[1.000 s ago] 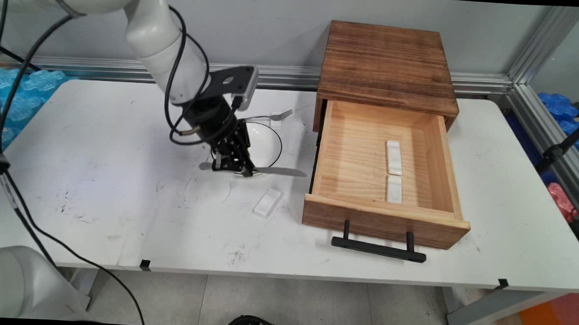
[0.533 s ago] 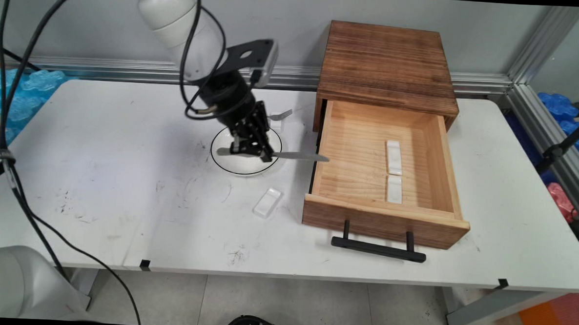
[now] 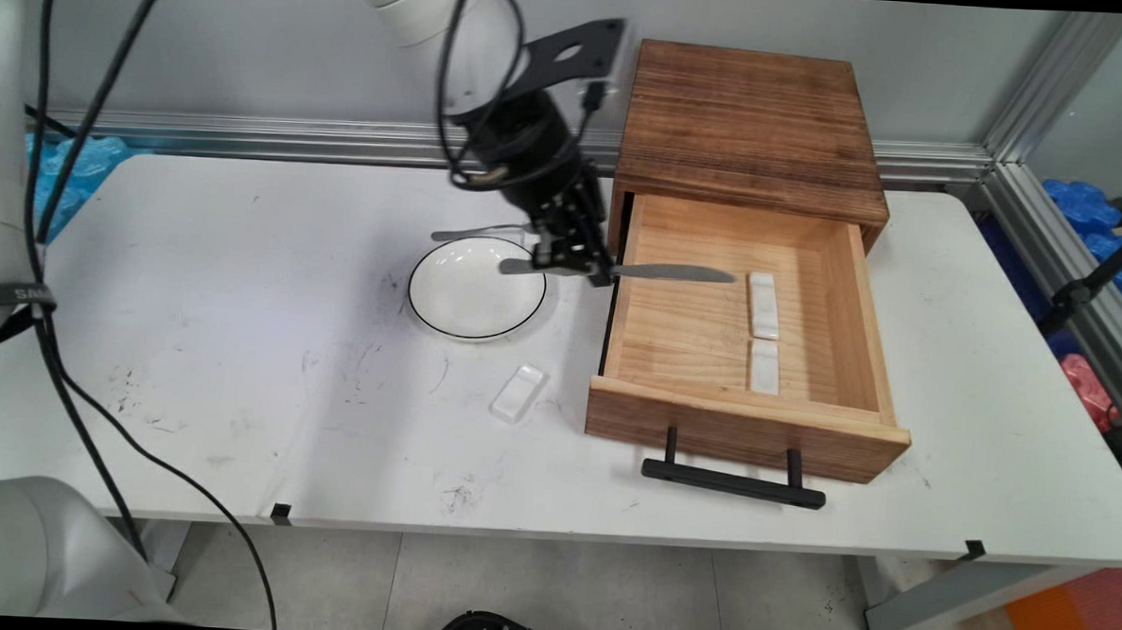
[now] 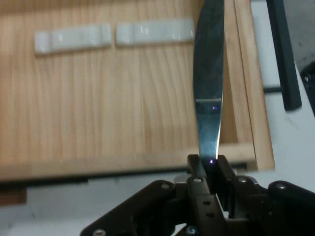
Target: Place the picked object into the drawer
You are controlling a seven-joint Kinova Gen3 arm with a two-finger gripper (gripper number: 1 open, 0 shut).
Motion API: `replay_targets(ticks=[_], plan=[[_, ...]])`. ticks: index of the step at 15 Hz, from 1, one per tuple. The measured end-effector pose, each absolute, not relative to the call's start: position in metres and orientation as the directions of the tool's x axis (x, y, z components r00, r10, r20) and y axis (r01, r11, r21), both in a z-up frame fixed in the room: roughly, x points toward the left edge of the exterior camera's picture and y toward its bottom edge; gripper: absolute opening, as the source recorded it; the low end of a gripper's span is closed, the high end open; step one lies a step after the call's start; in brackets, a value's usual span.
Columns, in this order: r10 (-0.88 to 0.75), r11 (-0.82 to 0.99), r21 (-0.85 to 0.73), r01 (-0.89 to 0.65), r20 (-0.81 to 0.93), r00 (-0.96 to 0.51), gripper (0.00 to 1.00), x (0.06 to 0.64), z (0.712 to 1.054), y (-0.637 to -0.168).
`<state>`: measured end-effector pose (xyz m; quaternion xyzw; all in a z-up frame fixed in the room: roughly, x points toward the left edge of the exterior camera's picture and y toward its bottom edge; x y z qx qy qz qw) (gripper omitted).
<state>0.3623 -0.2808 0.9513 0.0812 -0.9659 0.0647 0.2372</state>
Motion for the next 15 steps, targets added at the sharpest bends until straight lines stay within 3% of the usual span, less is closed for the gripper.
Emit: replay_targets(ticks=[7, 15], plan=[[-0.098, 0.976, -0.122, -0.18, 0.493, -0.865, 0.0, 0.301, 0.954, -0.299], [-0.122, 0.971, -0.126, -0.204, 0.473, -0.873, 0.0, 0.248, 0.925, -0.313]])
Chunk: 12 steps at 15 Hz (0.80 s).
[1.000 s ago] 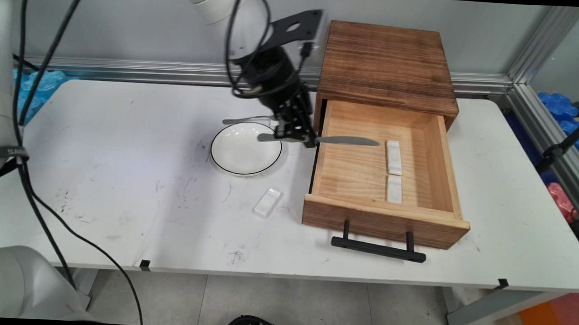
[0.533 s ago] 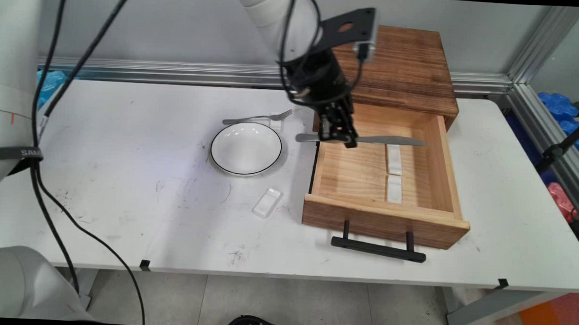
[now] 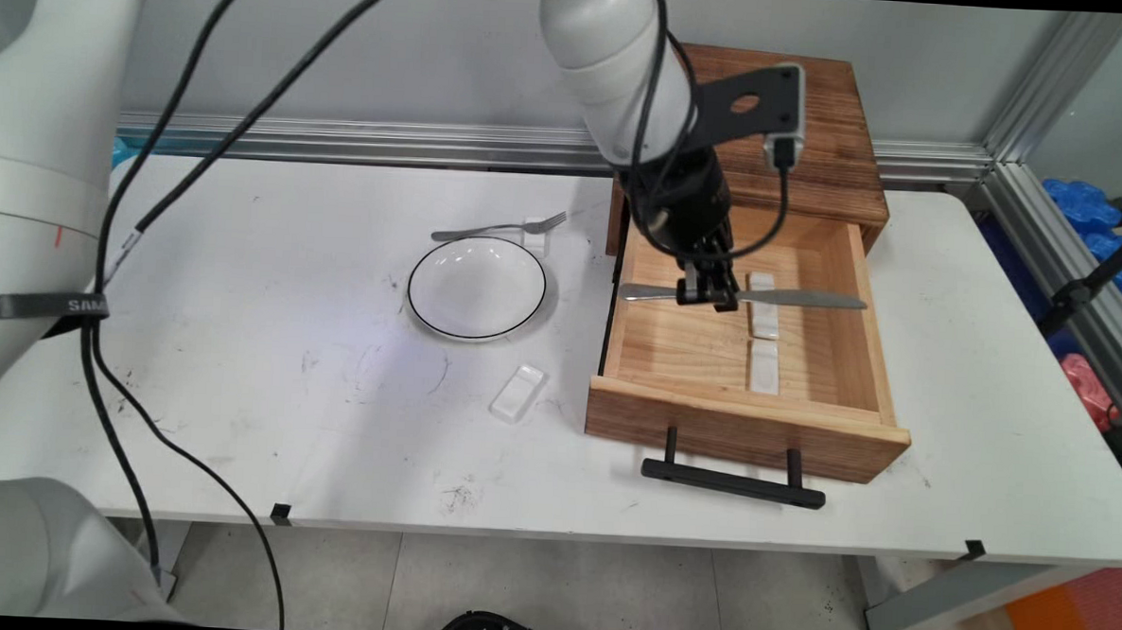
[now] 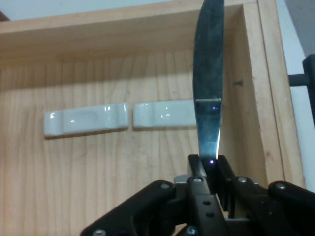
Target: Place the picked object into the drawer
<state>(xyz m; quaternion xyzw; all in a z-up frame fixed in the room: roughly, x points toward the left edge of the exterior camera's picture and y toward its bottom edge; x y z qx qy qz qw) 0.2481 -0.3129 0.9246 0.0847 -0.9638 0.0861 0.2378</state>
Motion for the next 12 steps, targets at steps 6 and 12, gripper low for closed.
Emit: replay_targets(ticks=[6, 12], plan=[[-0.127, 0.971, -0.124, -0.202, 0.451, -0.883, 0.0, 0.23, 0.9, -0.32], [-0.131, 0.971, -0.123, -0.204, 0.438, -0.889, 0.0, 0.218, 0.88, -0.33]])
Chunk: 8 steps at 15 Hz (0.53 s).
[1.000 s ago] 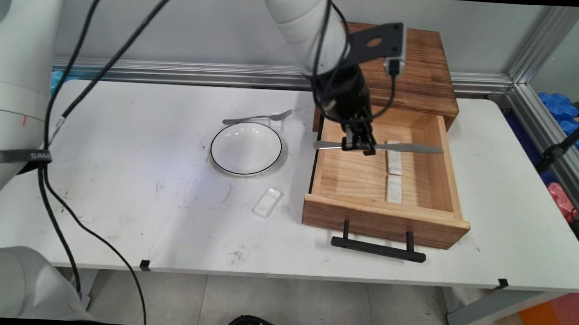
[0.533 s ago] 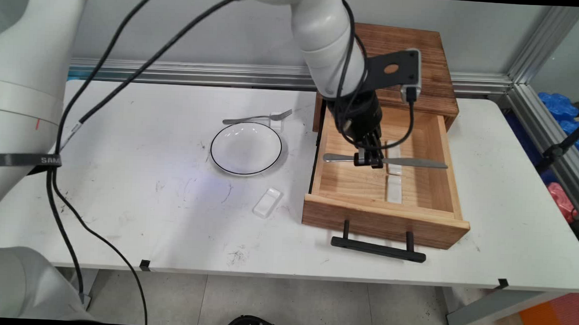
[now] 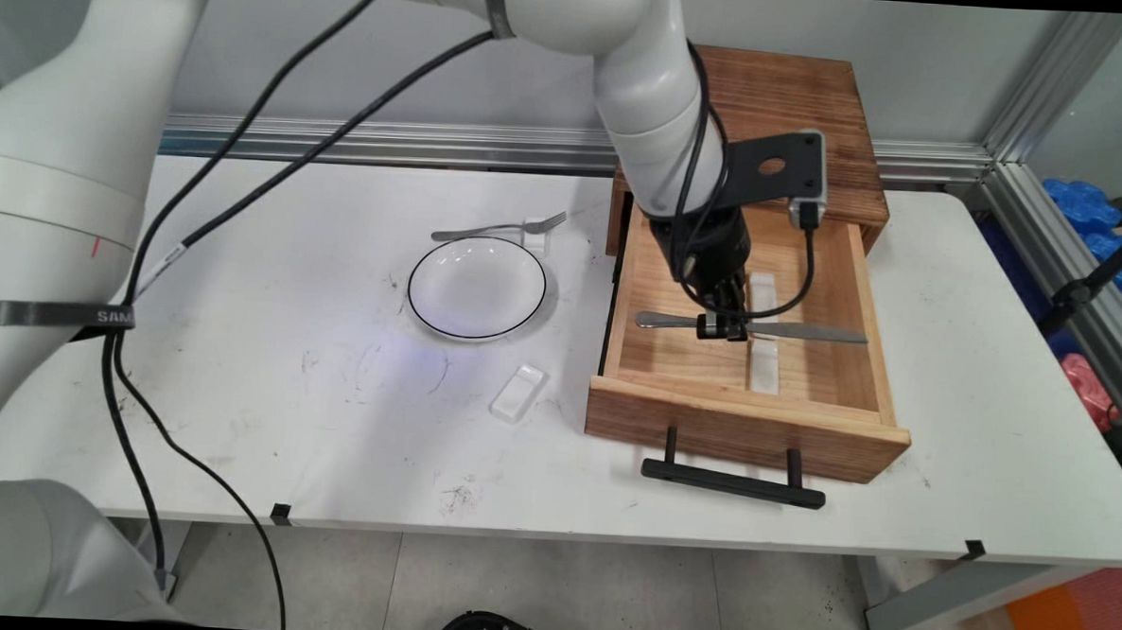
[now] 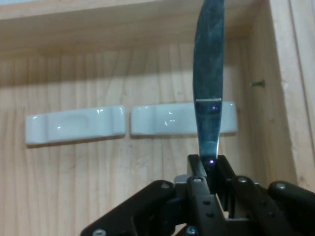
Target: Place the picked object into the drawer
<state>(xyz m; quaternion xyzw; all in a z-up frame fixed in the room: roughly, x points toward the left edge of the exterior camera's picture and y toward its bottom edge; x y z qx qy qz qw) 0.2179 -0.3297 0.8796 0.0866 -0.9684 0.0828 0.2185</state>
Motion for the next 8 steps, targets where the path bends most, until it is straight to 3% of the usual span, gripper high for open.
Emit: replay_targets(ticks=[8], plan=[[-0.145, 0.971, -0.113, -0.211, 0.423, -0.894, 0.0, 0.208, 0.854, -0.339]])
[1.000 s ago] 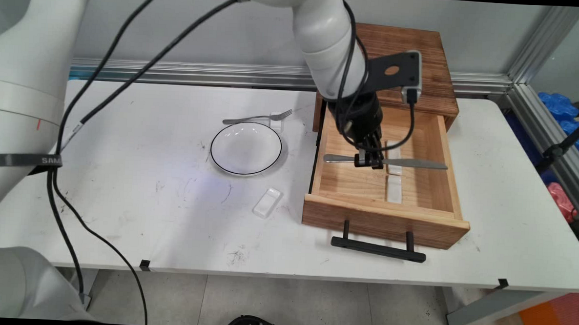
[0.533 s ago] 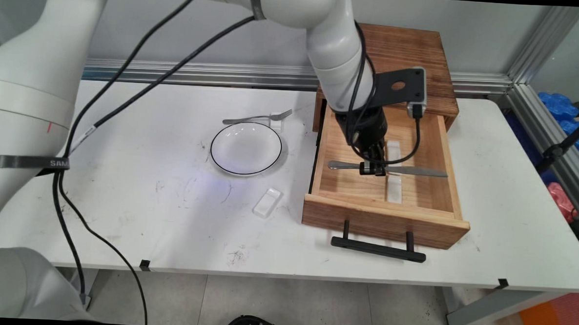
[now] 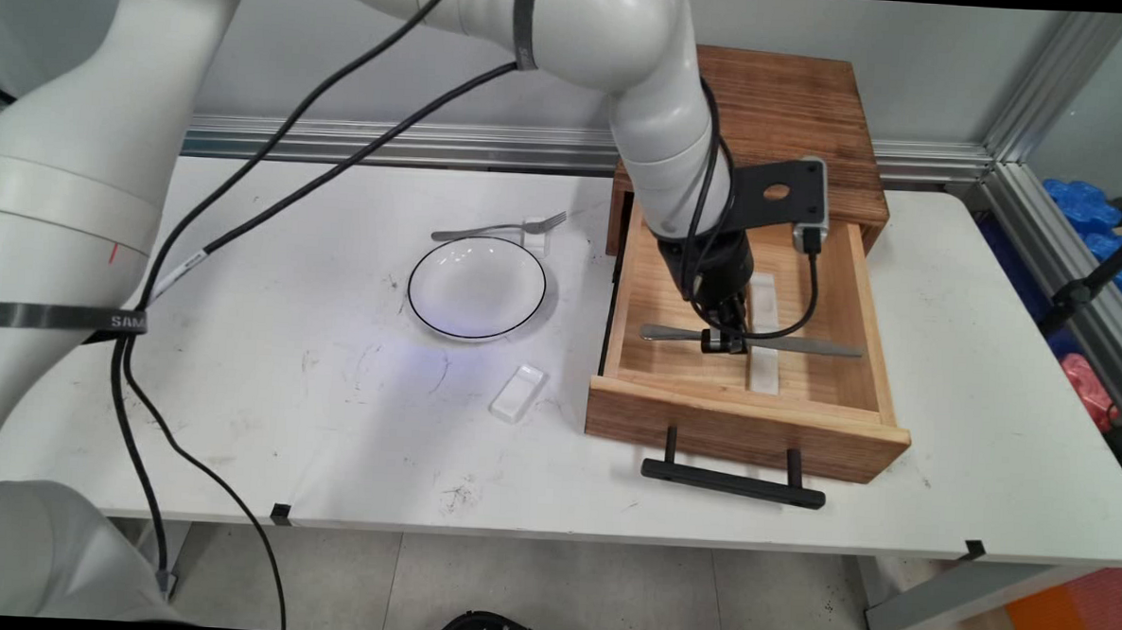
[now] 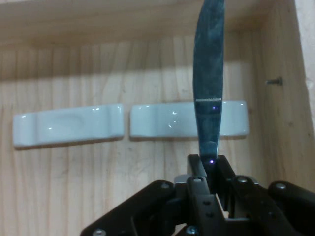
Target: Place the picked object into the drawer
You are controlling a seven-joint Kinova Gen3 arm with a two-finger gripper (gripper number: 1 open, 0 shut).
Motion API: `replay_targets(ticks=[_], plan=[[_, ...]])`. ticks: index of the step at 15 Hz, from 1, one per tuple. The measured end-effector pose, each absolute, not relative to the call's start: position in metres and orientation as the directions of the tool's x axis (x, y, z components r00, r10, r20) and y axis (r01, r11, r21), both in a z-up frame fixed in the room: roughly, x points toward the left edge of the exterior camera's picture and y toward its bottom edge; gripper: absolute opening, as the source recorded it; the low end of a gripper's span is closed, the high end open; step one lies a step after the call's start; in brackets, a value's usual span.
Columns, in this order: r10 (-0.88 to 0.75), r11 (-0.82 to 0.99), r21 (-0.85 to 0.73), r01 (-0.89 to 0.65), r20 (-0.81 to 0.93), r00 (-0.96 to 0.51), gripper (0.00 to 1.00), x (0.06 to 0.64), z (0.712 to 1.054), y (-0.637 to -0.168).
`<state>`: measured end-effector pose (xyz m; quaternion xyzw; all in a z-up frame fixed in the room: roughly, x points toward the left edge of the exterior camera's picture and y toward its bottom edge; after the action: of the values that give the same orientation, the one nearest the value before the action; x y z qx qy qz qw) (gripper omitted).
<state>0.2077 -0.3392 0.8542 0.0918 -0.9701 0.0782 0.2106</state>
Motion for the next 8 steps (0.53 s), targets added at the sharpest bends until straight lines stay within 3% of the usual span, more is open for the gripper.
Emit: replay_targets(ticks=[8], plan=[[-0.168, 0.967, -0.106, -0.231, 0.417, -0.893, 0.0, 0.203, 0.836, -0.347]])
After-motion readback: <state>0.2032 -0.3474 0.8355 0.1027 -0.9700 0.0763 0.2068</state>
